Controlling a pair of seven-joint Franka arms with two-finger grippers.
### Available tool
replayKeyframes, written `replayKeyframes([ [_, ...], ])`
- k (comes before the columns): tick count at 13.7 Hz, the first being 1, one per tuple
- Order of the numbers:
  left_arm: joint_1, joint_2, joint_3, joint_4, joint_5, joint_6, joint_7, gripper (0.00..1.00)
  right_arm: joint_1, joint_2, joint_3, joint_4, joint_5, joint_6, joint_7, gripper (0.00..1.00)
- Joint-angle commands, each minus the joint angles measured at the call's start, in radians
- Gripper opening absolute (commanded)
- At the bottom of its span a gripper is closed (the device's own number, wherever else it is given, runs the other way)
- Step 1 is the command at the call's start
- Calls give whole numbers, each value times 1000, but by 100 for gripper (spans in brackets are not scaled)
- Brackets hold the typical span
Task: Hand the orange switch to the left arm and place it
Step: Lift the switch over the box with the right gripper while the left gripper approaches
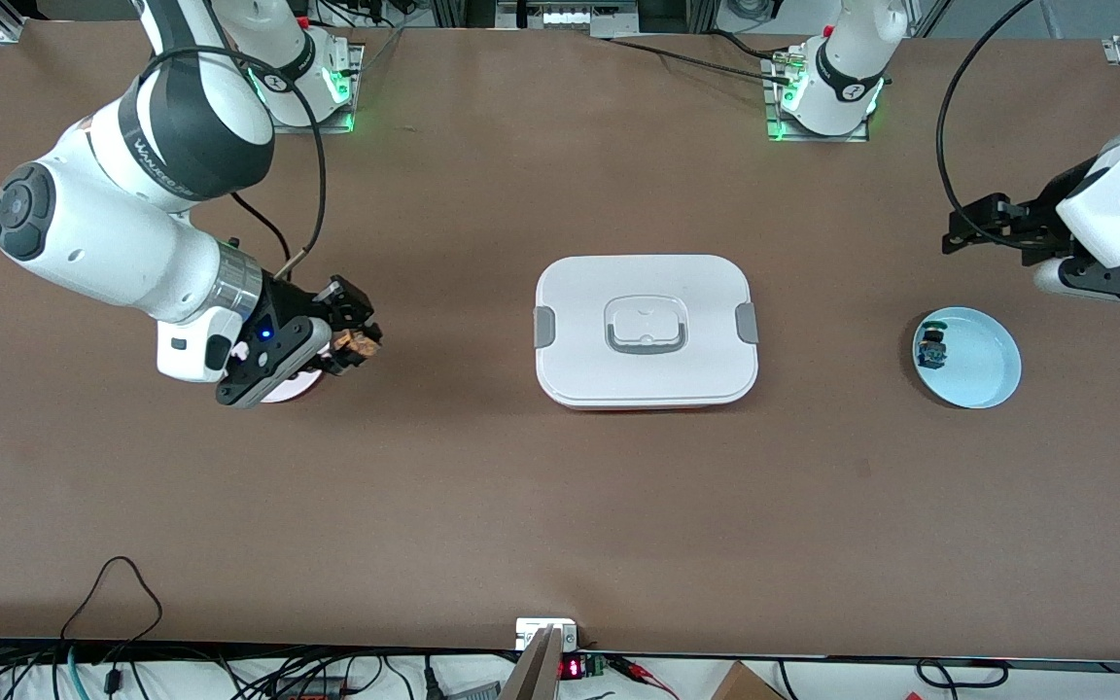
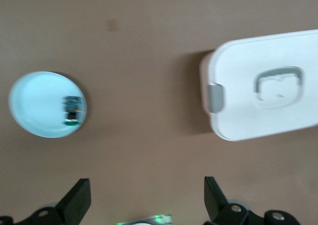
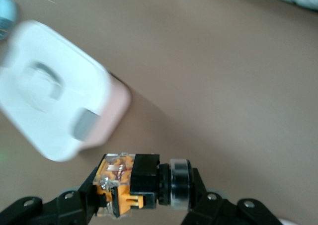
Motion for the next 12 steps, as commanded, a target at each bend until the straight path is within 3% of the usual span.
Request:
replayKeyframes([
  [1,131,38,17,29,-317,-126,12,100,35,-3,1,10,172,65,-181,9],
  [3,225,116,17,8,-613,-189,13,100,61,4,0,10,368,79,-308,9],
  [6,238,155,6,-50,-846,-215,13,100,104,18,0,8,582,82,-546,9],
  [7,230,152,0,-81,-904,-174,13,100,124,29,0,8,660,85,-629,9],
  [12,227,155,-186,-178,-1130,107,-61,100,234,90,0,8,1068,166,-1031,9],
])
